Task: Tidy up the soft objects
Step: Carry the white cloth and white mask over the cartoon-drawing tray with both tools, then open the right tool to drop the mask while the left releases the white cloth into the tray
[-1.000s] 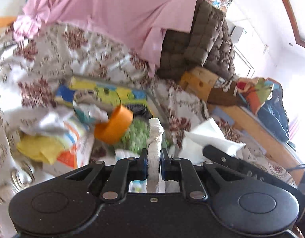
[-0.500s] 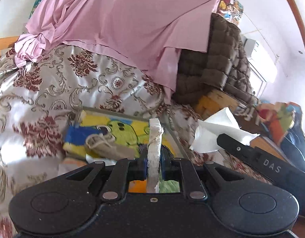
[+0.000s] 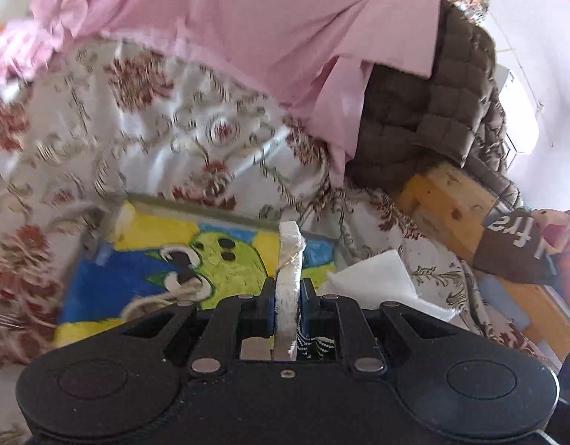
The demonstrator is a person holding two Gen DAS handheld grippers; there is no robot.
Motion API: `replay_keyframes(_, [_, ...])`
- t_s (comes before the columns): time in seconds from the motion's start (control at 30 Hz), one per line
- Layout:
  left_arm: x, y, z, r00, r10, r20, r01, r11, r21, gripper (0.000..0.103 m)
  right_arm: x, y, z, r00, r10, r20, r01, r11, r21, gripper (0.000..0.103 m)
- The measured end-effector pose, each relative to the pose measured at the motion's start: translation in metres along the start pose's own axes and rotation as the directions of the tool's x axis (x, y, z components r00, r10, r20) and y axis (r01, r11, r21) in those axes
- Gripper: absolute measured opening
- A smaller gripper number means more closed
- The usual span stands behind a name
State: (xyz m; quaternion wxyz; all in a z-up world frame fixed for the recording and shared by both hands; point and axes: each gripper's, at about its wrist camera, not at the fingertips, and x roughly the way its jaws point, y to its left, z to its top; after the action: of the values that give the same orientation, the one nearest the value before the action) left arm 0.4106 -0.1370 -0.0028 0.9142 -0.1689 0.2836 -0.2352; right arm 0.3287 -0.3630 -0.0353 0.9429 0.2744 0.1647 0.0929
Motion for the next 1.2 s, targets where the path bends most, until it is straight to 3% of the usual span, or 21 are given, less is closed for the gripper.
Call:
replay_keyframes(0.27, [0.053,0.0,-0.012,0.997,-0.005,-0.08,0.006,1.0,0.014,0.013,0.009,-0.024,0.001,0.996,-0.074,-0.048,0.077,0.995,0.06,0.014])
replay_keyframes(0.7, [0.072,0.002,-0.02,0.985,0.085,-0.153,-0.079,0.996,0.042,0.014,0.01,-0.031,0.002,0.987,-0.156,-0.048,0.159,0.985,0.064,0.019])
replay_keyframes(0.8, [0.072,0.003,-0.022,0.981,0.108,-0.163,-0.1,0.994,0.054,0.016,0.009,-0.03,0.002,0.984,-0.172,-0.052,0.175,0.983,0.063,0.029])
replay_keyframes(0.93, [0.071,0.004,-0.024,0.978,0.132,-0.163,-0.124,0.99,0.059,0.023,0.008,-0.033,0.003,0.983,-0.174,-0.051,0.178,0.981,0.08,0.039])
replay_keyframes(1.2, [0.057,0.002,-0.022,0.976,0.178,-0.127,-0.172,0.984,0.054,0.058,-0.004,-0.025,0.01,0.977,-0.212,-0.025,0.212,0.976,0.042,0.063])
